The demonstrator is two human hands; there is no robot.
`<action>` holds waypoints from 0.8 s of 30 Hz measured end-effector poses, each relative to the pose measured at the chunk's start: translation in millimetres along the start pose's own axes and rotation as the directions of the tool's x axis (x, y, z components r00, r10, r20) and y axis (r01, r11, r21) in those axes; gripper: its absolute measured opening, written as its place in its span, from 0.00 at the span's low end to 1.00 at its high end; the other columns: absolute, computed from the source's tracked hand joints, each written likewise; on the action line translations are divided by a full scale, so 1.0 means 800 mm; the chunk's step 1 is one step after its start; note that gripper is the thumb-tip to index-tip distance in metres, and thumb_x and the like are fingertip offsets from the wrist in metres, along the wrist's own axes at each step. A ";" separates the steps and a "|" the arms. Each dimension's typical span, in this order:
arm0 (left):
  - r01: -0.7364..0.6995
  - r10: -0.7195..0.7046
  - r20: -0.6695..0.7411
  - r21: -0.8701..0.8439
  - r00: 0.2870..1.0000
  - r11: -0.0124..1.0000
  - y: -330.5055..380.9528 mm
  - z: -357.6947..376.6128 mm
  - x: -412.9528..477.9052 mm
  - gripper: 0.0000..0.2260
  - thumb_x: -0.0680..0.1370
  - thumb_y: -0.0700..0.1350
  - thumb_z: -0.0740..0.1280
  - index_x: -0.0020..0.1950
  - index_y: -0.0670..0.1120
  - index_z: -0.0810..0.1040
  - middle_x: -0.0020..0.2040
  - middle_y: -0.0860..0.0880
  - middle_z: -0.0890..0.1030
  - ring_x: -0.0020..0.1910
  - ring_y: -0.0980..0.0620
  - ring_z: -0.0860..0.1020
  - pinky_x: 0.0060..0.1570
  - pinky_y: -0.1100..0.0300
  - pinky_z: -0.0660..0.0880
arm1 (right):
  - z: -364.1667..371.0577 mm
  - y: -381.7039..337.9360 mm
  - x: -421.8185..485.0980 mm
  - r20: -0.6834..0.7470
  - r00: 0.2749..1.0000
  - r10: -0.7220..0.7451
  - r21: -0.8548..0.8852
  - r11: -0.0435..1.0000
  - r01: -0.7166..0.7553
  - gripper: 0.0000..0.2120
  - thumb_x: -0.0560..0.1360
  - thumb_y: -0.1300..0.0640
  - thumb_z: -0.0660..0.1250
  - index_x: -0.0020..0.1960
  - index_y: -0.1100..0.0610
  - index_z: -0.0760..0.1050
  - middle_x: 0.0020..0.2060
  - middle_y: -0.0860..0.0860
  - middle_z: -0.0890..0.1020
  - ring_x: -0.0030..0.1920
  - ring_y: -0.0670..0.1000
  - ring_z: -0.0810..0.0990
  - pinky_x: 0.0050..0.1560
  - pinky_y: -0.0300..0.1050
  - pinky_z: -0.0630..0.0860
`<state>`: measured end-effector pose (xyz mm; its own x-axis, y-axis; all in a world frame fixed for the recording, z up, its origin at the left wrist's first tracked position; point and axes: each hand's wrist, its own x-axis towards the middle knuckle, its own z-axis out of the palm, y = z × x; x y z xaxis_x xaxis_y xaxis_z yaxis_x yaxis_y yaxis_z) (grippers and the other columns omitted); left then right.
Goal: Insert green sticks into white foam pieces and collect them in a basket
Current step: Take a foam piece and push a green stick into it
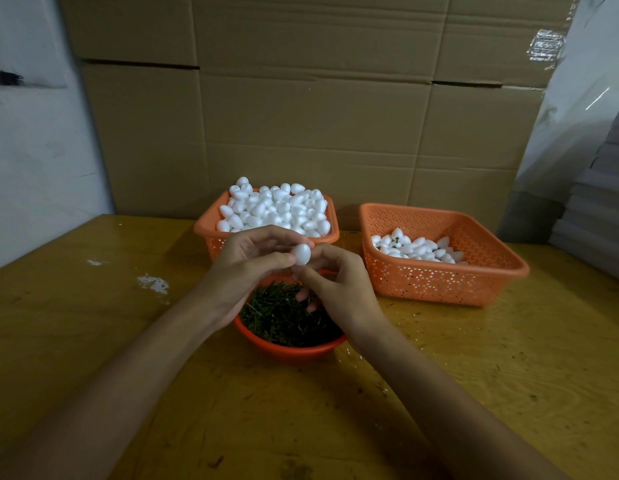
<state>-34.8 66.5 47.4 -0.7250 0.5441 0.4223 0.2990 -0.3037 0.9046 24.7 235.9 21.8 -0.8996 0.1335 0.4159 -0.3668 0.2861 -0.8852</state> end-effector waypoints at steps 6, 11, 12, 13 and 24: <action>0.008 -0.008 -0.008 0.002 1.000 1.000 -0.002 0.000 0.002 0.09 0.78 0.37 0.72 0.55 0.48 0.87 0.58 0.42 0.86 0.62 0.44 0.84 0.59 0.54 0.82 | 0.000 -0.001 0.000 -0.001 1.000 0.010 0.004 1.000 -0.010 0.05 0.82 0.58 0.71 0.56 0.57 0.83 0.45 0.53 0.87 0.36 0.52 0.86 0.34 0.47 0.80; 0.010 -0.009 -0.037 0.021 0.999 1.000 -0.005 0.000 0.003 0.10 0.80 0.38 0.71 0.57 0.50 0.86 0.58 0.44 0.87 0.60 0.44 0.85 0.55 0.54 0.83 | 0.001 -0.003 0.000 0.000 1.000 0.019 0.006 1.000 -0.019 0.05 0.82 0.57 0.71 0.55 0.57 0.84 0.44 0.53 0.87 0.35 0.51 0.85 0.34 0.46 0.79; 0.006 -0.006 -0.046 0.019 0.999 1.000 -0.006 0.000 0.003 0.11 0.81 0.38 0.70 0.58 0.51 0.86 0.59 0.44 0.87 0.60 0.44 0.85 0.54 0.54 0.84 | 0.000 -0.004 -0.001 -0.004 1.000 0.024 0.017 1.000 -0.024 0.05 0.82 0.57 0.71 0.55 0.58 0.84 0.44 0.54 0.87 0.35 0.50 0.84 0.34 0.46 0.79; 0.003 -0.002 -0.055 0.018 0.998 1.000 -0.006 0.001 0.004 0.11 0.82 0.38 0.70 0.60 0.51 0.85 0.60 0.45 0.86 0.60 0.44 0.85 0.53 0.54 0.84 | 0.000 -0.005 -0.001 -0.012 0.999 0.031 0.040 0.999 -0.030 0.06 0.82 0.56 0.71 0.55 0.58 0.84 0.44 0.54 0.87 0.35 0.50 0.84 0.33 0.45 0.78; 0.020 -0.017 -0.171 0.020 0.985 1.000 -0.007 0.000 0.006 0.11 0.83 0.43 0.68 0.66 0.45 0.78 0.53 0.41 0.87 0.47 0.45 0.85 0.38 0.56 0.81 | -0.030 -0.025 0.009 -0.408 0.861 0.304 0.492 0.868 -0.073 0.08 0.85 0.55 0.66 0.49 0.58 0.75 0.31 0.47 0.80 0.26 0.45 0.76 0.26 0.38 0.72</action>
<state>-39.9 70.6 43.9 -0.8252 0.4077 0.3910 0.2962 -0.2771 0.9141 31.1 254.1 47.7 -0.7891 0.5890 0.1743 -0.3691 -0.2280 -0.9010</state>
